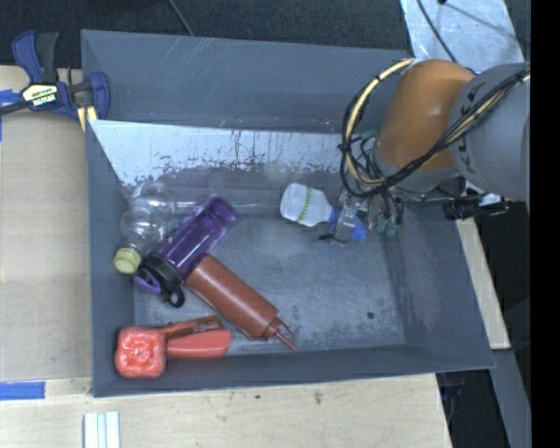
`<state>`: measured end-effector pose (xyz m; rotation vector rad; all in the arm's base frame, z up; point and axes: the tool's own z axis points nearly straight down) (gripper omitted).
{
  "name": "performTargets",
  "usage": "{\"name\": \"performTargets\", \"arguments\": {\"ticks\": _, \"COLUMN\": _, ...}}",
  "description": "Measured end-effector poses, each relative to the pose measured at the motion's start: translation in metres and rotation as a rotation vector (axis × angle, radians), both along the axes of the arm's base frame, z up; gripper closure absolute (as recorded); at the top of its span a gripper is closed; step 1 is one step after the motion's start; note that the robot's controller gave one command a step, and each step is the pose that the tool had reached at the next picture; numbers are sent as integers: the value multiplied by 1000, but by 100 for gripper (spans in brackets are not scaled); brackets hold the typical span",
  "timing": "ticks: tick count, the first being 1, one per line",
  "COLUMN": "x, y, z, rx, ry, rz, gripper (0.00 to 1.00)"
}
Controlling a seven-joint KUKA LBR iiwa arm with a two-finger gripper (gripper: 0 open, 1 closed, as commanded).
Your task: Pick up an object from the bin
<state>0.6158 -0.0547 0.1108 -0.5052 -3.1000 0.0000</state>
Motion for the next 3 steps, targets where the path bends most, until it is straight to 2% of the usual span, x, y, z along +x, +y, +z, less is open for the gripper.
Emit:
{"name": "performTargets", "arguments": {"ticks": 1, "x": 1, "y": 0, "z": 14, "rx": -1, "ry": -5, "rz": 0, "gripper": 100}}
{"name": "performTargets", "arguments": {"ticks": 2, "x": 0, "y": 0, "z": 29, "rx": 0, "ry": 0, "rz": 1, "gripper": 100}}
{"name": "performTargets", "arguments": {"ticks": 3, "x": 0, "y": 0, "z": 55, "rx": 0, "ry": -3, "rz": 1, "gripper": 100}}
